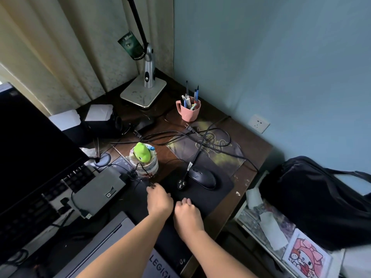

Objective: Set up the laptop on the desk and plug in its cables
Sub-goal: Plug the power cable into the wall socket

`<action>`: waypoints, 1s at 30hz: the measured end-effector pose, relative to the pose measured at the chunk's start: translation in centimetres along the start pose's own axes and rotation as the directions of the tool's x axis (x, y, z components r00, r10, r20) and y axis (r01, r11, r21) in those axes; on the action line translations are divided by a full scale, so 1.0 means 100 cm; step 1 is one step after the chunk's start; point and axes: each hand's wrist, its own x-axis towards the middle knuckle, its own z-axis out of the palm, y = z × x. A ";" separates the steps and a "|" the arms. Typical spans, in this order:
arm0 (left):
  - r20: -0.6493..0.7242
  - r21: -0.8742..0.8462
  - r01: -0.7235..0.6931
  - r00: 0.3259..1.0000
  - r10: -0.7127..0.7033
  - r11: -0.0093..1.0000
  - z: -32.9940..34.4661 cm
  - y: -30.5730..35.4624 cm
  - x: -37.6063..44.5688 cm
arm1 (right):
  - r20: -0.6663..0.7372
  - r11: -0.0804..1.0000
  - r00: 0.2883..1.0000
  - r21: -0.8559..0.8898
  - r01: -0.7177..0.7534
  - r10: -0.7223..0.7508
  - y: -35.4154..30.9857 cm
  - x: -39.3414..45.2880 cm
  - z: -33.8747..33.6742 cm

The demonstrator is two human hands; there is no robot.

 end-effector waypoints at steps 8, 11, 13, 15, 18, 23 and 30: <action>0.008 -0.147 0.035 0.999 -0.034 0.989 -0.037 -0.026 -0.001 | 0.020 0.995 0.998 0.087 0.051 -0.052 -0.007 -0.026 0.008; 0.026 -0.031 -0.014 1.000 0.014 0.999 -0.048 -0.037 0.001 | 0.029 0.993 0.996 0.089 0.077 -0.080 -0.014 -0.035 0.015; 0.027 0.076 -0.058 0.998 0.056 0.995 -0.052 -0.042 -0.001 | 0.040 0.992 0.995 0.092 0.088 -0.092 -0.016 -0.039 0.018; 0.025 0.161 -0.114 0.993 0.112 0.980 -0.055 -0.048 -0.003 | 0.054 0.991 0.993 0.086 0.099 -0.104 -0.019 -0.042 0.018; 0.052 0.238 -0.144 0.989 0.135 0.961 -0.058 -0.059 -0.004 | 0.069 0.991 0.989 0.035 0.128 -0.131 -0.026 -0.051 0.015; 0.068 0.313 -0.159 0.987 0.145 0.936 -0.060 -0.074 -0.011 | 0.145 0.980 0.974 -0.066 0.185 -0.174 -0.044 -0.063 0.013; 0.038 0.468 -0.181 0.982 0.185 0.865 -0.065 -0.082 -0.012 | -0.199 0.964 0.976 0.263 -0.034 0.089 -0.030 -0.050 -0.017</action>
